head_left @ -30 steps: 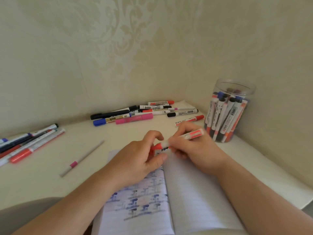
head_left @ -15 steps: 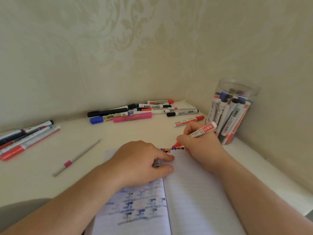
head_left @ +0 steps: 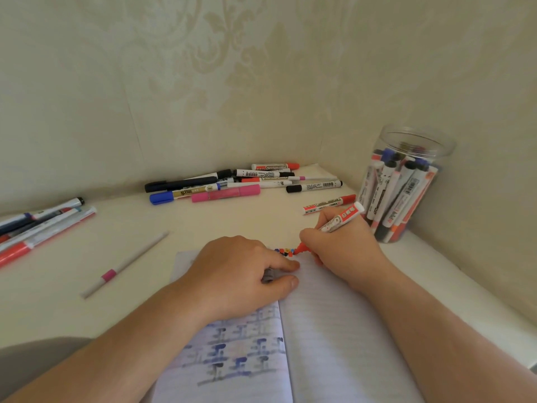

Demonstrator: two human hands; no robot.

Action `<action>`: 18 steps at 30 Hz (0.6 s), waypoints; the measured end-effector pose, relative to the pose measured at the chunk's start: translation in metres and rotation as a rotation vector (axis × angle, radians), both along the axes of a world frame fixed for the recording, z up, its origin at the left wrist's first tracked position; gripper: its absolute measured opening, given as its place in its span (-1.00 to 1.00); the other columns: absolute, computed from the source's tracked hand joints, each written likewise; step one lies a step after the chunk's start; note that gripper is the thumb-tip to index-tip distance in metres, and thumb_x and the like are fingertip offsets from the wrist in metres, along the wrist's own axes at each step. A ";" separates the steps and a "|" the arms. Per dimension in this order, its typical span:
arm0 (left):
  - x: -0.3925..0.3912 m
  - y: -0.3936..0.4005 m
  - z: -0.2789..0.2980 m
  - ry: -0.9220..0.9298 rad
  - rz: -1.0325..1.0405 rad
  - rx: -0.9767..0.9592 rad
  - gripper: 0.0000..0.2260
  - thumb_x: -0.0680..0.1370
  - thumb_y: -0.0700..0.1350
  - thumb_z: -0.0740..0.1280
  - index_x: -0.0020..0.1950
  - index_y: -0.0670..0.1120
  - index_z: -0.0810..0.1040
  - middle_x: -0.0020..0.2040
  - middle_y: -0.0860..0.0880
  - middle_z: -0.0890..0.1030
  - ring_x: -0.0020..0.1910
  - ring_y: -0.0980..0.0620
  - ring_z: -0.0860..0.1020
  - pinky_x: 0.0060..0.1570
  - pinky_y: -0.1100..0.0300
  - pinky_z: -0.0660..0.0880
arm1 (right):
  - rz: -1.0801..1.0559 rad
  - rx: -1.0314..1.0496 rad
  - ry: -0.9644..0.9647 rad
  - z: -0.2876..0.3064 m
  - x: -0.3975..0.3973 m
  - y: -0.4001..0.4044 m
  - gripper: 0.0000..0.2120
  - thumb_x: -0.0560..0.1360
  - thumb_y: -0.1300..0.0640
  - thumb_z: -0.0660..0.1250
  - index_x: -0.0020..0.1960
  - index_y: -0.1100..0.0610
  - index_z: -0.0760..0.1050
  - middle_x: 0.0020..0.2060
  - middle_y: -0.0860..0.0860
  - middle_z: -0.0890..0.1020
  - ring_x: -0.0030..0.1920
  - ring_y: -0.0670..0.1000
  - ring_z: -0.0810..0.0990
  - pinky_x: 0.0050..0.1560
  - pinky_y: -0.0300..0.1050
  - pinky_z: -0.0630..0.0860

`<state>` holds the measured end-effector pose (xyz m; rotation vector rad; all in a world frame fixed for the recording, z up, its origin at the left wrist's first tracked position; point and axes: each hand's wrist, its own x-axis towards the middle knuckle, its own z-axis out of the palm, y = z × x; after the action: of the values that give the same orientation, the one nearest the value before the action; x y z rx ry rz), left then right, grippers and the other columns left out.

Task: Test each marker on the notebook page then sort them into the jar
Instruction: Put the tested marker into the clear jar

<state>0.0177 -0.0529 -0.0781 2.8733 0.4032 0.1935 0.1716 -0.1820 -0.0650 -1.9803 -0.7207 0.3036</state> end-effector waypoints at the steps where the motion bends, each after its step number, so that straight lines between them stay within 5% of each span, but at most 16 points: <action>1: 0.000 0.000 0.000 0.003 0.000 0.004 -0.62 0.56 0.41 0.12 0.37 0.50 0.42 -0.20 0.21 0.45 -0.15 0.20 0.40 -0.20 0.17 0.30 | -0.008 -0.001 -0.008 0.000 0.000 0.000 -0.81 0.36 0.19 0.45 -0.26 0.24 0.45 -0.43 0.21 0.61 -0.50 -0.02 0.50 -0.35 -0.07 0.50; 18: -0.002 -0.002 0.001 0.011 -0.006 -0.006 -0.63 0.58 0.40 0.13 0.38 0.49 0.42 -0.17 0.24 0.46 -0.15 0.19 0.42 -0.24 0.25 0.27 | 0.018 0.020 0.021 -0.002 0.003 0.000 -0.82 0.40 0.20 0.46 -0.26 0.21 0.47 -0.46 0.09 0.64 -0.46 -0.02 0.59 -0.33 -0.08 0.52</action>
<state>0.0162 -0.0544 -0.0772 2.8701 0.3967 0.1747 0.1741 -0.1824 -0.0668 -1.9500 -0.7253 0.3262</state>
